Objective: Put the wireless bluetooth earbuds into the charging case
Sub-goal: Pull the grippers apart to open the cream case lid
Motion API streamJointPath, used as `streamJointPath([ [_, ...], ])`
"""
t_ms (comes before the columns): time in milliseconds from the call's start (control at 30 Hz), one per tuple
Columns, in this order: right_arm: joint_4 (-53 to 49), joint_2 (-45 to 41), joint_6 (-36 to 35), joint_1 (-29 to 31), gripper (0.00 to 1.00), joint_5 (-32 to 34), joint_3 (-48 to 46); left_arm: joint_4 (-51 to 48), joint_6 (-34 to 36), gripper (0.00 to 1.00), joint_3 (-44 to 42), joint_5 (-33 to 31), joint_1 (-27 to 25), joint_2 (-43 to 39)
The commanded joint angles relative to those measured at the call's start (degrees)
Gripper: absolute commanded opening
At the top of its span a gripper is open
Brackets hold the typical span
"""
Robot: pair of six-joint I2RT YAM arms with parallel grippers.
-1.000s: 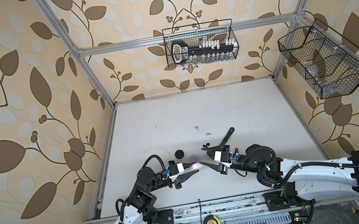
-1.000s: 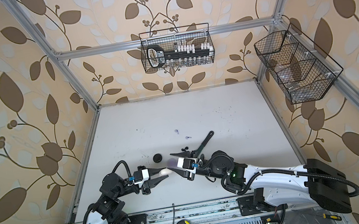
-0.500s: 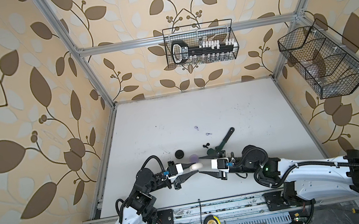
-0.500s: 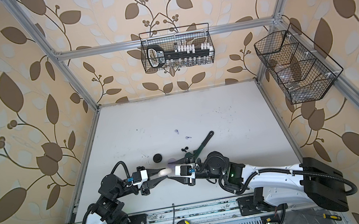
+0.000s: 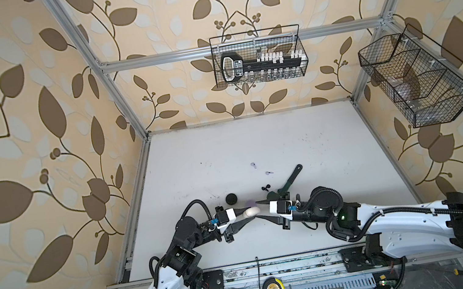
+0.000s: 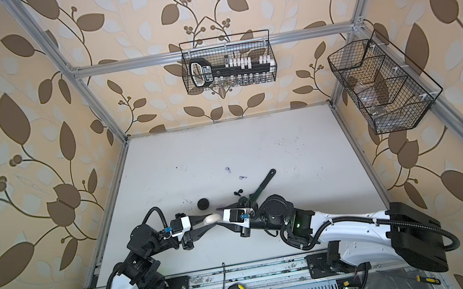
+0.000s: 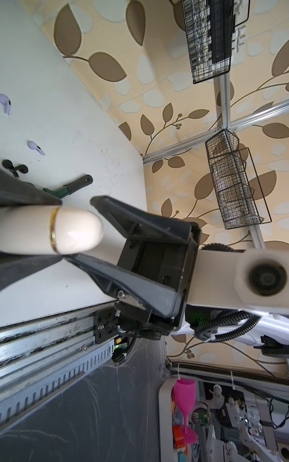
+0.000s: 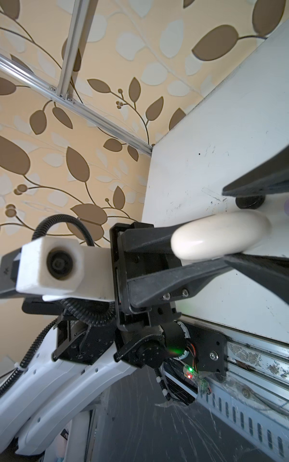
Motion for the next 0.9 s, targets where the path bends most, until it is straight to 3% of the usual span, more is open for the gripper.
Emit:
streamJointPath([
  [0,2.66,-1.16,0.95,-0.32,0.39,4.28,2.07,1.93,0.43,0.0,0.54,3.79,-0.46,0.16],
  [300,3.37,-0.77,1.81,-0.31,0.4,4.82,2.39,1.88,0.43,0.0,0.58,3.96,-0.43,0.21],
  [500,3.55,-1.87,3.0,-0.5,0.32,5.28,2.22,1.86,0.46,0.0,0.58,3.96,-0.44,0.27],
  [867,4.01,-1.78,4.27,-0.89,0.32,6.33,2.39,1.8,0.46,0.0,0.58,3.96,-0.42,0.25],
])
